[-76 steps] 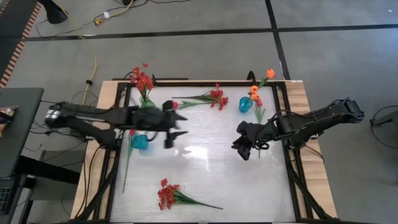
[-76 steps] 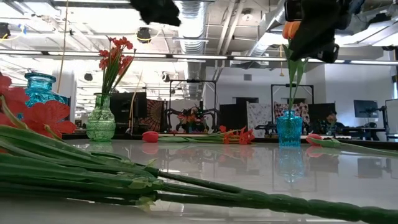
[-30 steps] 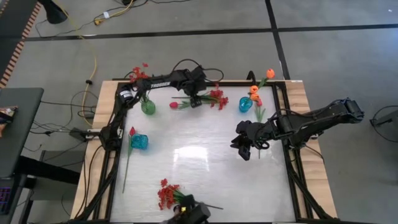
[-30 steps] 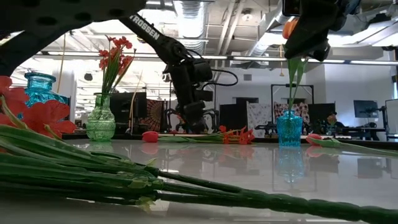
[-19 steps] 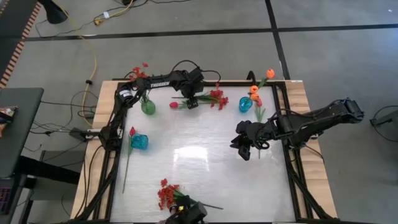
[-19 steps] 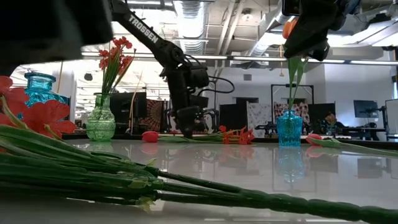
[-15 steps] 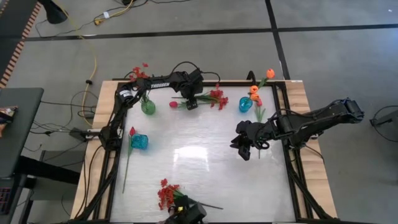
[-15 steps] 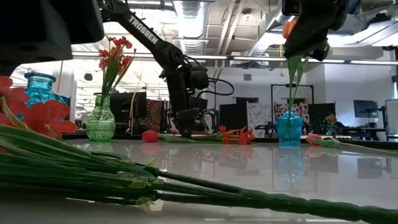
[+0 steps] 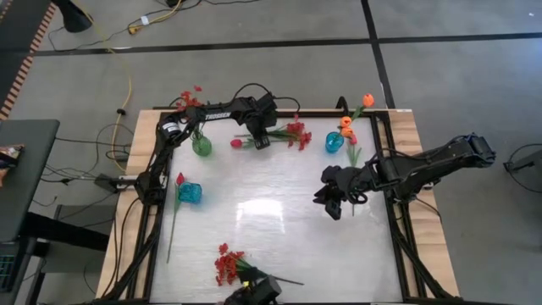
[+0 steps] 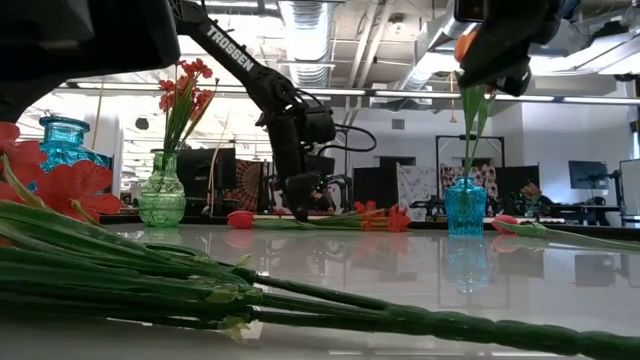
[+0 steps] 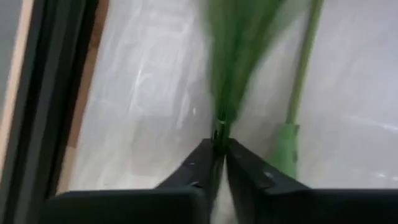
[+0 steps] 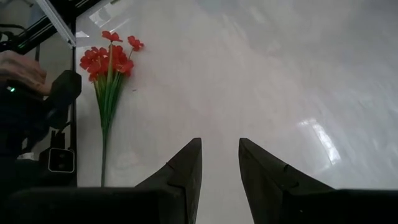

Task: Sort flowers into vase by color
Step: Put the top red flowers into the green vase

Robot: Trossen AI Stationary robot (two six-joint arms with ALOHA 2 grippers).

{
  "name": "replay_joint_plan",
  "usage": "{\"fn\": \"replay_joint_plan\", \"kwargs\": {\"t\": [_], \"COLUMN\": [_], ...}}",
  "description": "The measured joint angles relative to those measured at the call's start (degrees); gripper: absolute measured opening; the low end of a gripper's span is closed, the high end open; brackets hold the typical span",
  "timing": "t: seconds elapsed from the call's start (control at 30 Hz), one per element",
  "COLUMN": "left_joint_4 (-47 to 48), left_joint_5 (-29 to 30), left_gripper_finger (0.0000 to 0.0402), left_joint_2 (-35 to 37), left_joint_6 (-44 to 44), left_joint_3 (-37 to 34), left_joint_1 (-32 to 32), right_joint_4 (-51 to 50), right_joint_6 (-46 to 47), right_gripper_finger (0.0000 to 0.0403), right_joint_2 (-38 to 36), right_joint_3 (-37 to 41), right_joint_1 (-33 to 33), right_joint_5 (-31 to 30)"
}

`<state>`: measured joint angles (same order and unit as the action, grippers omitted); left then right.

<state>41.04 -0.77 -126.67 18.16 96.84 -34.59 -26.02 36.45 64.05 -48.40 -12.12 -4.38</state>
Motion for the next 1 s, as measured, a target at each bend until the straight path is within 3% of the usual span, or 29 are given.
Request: {"fn": "replay_joint_plan", "kwargs": {"t": [0.4,0.57,1.0], "left_joint_4": [-0.64,-2.05,-10.24], "left_joint_5": [-2.43,-2.7,-10.06], "left_gripper_finger": [0.0002,0.0,0.0], "left_joint_2": [3.26,8.46,25.97], "left_joint_6": [-2.89,-2.2,1.53], "left_joint_3": [0.0,0.0,0.0], "left_joint_1": [0.22,0.26,2.45], "right_joint_4": [-0.05,-0.07,-0.1], "right_joint_6": [1.05,1.03,-0.95], "right_gripper_finger": [0.0132,0.0132,0.0132], "right_joint_2": [0.0,0.0,0.0], "right_joint_3": [0.0,0.0,0.0], "right_joint_1": [-2.19,-2.17,-1.5], "right_joint_5": [-0.02,-0.04,-0.12]}}
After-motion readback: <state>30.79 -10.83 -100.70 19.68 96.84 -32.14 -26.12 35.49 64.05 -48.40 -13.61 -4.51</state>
